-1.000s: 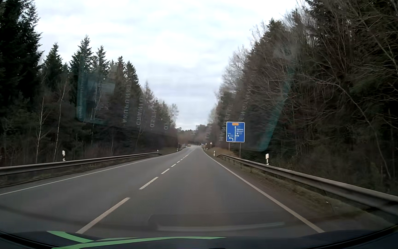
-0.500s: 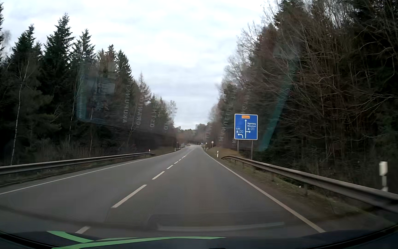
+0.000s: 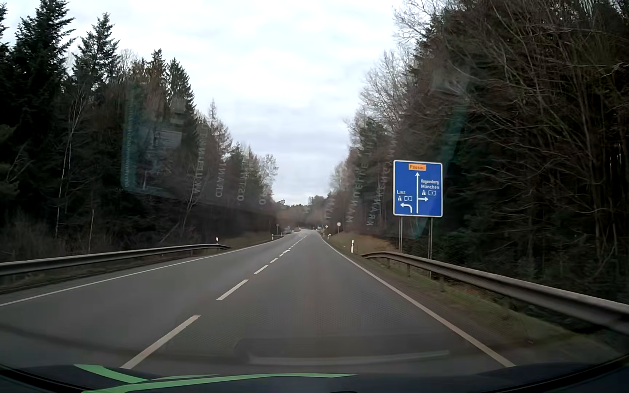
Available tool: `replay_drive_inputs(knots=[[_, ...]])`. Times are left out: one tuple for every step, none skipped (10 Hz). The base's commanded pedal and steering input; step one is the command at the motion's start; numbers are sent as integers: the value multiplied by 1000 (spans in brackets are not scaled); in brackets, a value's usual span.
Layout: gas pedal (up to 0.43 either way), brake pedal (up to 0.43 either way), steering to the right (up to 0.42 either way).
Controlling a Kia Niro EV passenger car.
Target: Follow the waypoints while adhering to traffic rules and regulations
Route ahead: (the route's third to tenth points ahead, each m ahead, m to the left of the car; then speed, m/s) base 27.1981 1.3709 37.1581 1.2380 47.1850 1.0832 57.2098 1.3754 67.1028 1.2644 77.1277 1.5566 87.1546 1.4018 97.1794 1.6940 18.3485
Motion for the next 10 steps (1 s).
replay_drive_inputs(knots=[[157,0,3],[157,0,2],[157,0,3],[157,0,2],[157,0,3],[157,0,2],[157,0,2],[150,0,2],[150,0,3],[150,0,3]])
